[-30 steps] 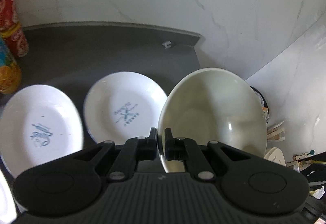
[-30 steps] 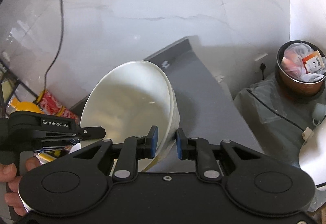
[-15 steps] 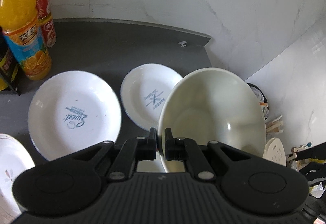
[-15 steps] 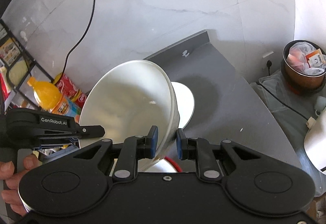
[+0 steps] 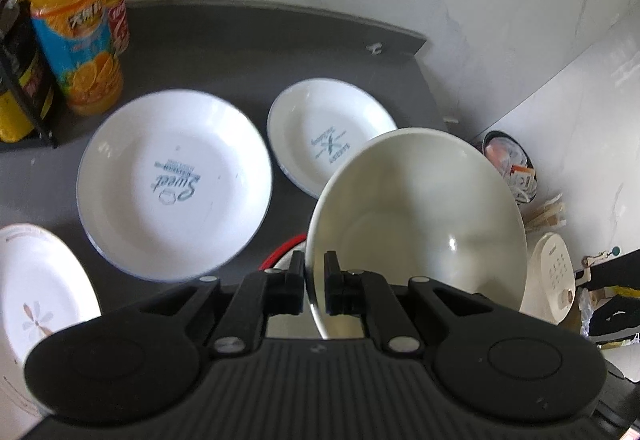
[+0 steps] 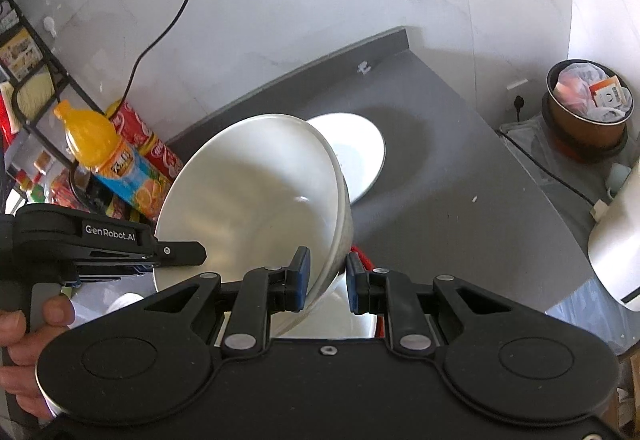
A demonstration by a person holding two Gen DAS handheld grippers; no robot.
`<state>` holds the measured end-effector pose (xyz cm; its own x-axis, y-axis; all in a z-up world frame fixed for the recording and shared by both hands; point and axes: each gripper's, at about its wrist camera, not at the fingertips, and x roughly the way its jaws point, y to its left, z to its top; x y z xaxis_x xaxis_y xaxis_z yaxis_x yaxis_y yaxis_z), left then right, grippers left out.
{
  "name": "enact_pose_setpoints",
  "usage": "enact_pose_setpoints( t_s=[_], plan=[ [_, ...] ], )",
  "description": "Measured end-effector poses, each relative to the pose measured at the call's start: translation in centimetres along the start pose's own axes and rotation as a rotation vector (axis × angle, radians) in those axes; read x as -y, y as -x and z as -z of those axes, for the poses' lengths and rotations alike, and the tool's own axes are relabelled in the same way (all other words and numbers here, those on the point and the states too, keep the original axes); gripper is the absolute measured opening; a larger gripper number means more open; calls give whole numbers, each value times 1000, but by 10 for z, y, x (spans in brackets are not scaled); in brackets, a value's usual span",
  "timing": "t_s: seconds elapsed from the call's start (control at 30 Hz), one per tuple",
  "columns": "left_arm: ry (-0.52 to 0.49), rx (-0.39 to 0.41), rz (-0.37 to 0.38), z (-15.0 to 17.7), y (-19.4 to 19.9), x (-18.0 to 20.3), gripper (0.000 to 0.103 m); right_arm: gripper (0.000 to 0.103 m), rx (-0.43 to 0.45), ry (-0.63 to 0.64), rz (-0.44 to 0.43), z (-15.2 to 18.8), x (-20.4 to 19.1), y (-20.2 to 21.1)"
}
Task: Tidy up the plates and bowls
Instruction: 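Lift the smaller cream bowl with both grippers over the stacked bowls, then lower the smaller cream bowl into the stack and open both grippers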
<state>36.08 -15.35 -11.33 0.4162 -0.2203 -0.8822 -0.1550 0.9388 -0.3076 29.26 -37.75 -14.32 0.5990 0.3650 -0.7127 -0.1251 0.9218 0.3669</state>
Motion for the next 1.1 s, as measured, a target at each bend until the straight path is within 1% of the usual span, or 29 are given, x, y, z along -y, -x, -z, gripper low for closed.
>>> enact_pose_setpoints(
  t_s=[0.27, 0.37, 0.53, 0.63, 0.8, 0.93, 1.1],
  plan=[
    [-2, -22, -7, 13, -2, -11, 6, 19, -37, 2, 12, 18, -8, -4],
    [-15, -27, -21, 19, -4, -12, 6, 19, -53, 2, 14, 25, -10, -6],
    [6, -63, -19, 27, -12, -21, 6, 19, -78, 4, 20, 34, -9, -9],
    [-2, -71, -35, 32, -16, -22, 6, 19, -94, 7, 27, 39, -10, -13],
    [8, -94, -49, 37, -26, -26, 7, 19, -109, 11, 40, 43, -11, -19],
    [-3, -81, -46, 38, -27, -26, 7, 20, -108, 31, 75, 42, -10, -23],
    [13, -82, -39, 35, -24, -28, 9, 23, -123, 34, 80, 39, -8, -27]
  ],
)
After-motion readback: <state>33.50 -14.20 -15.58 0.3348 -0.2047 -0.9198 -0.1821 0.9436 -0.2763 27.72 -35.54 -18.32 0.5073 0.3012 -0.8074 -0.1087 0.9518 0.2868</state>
